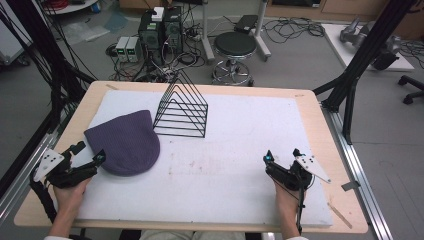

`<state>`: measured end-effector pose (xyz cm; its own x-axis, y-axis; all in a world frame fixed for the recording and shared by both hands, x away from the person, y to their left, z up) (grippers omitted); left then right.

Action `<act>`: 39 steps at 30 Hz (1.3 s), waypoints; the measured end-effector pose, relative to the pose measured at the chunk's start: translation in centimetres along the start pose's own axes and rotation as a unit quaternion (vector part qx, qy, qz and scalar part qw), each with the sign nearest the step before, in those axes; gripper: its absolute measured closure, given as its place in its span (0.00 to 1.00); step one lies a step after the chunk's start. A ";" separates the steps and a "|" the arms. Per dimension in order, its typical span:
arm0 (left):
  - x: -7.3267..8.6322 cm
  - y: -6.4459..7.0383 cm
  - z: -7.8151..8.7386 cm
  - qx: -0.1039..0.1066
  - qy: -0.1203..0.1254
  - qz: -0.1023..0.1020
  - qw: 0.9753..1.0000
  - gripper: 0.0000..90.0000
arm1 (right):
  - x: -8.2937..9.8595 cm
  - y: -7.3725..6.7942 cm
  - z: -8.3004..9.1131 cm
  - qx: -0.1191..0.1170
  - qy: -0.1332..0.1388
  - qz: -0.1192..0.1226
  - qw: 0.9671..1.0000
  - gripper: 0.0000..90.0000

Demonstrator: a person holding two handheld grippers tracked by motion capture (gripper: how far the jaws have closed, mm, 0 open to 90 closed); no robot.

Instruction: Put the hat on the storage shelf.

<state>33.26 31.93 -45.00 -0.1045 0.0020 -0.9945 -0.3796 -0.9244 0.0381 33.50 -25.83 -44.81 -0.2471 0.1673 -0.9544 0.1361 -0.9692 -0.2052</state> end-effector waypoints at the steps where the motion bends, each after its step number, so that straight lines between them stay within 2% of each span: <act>1: 0.0 0.0 0.0 0.000 0.000 0.000 1.000 0.19 | 0.0 0.0 0.0 0.000 -0.001 0.000 1.000 0.04; 18: -0.1 0.0 0.0 -0.001 0.000 0.003 1.000 0.19 | 0.1 0.1 -0.1 0.010 -0.004 0.009 1.000 0.04; 22: -0.2 0.0 0.0 0.003 -0.002 0.007 1.000 0.18 | 0.1 0.1 -0.1 0.010 -0.004 0.009 1.000 0.04; 26: -0.3 0.2 0.0 0.015 -0.004 0.000 1.000 0.18 | 0.1 0.1 -0.1 0.008 -0.005 0.008 1.000 0.04; 28: -0.3 0.4 -0.1 0.021 -0.004 0.007 1.000 0.18 | 0.1 0.1 -0.1 0.008 -0.005 0.008 1.000 0.04; 31: -0.5 0.7 -0.2 0.031 -0.010 -0.003 0.999 0.18 | 0.2 -0.1 -0.1 0.004 -0.008 0.009 1.000 0.04; 33: -0.8 1.0 -0.3 0.036 -0.021 -0.024 0.999 0.18 | 0.2 -0.1 -0.1 0.003 -0.007 0.012 1.000 0.04; 34: -0.9 1.1 -0.4 0.039 -0.025 -0.028 0.999 0.18 | 0.2 -0.1 -0.2 0.003 -0.007 0.012 1.000 0.04; 36: -0.9 1.1 -0.4 0.039 -0.027 -0.029 0.998 0.18 | 0.2 -0.1 -0.2 0.002 -0.008 0.012 1.000 0.04; 39: -1.2 1.4 -0.4 0.054 -0.037 -0.030 0.997 0.18 | 0.2 -0.2 -0.2 0.000 -0.009 0.010 1.000 0.04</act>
<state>33.28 30.51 -43.81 -0.1449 0.0886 -0.9855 -0.4844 -0.8748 -0.0075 33.62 -25.61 -45.04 -0.2618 0.1449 -0.9542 0.1407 -0.9724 -0.1863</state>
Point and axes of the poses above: each handheld gripper's, and its own axes: z roughly backward along the jaws, x roughly out of its underside, y roughly to its right, the point moved 7 cm from there along -z, roughly forward along the jaws, and after that the axes turned 3 degrees about -z, right-handed, at the moved point
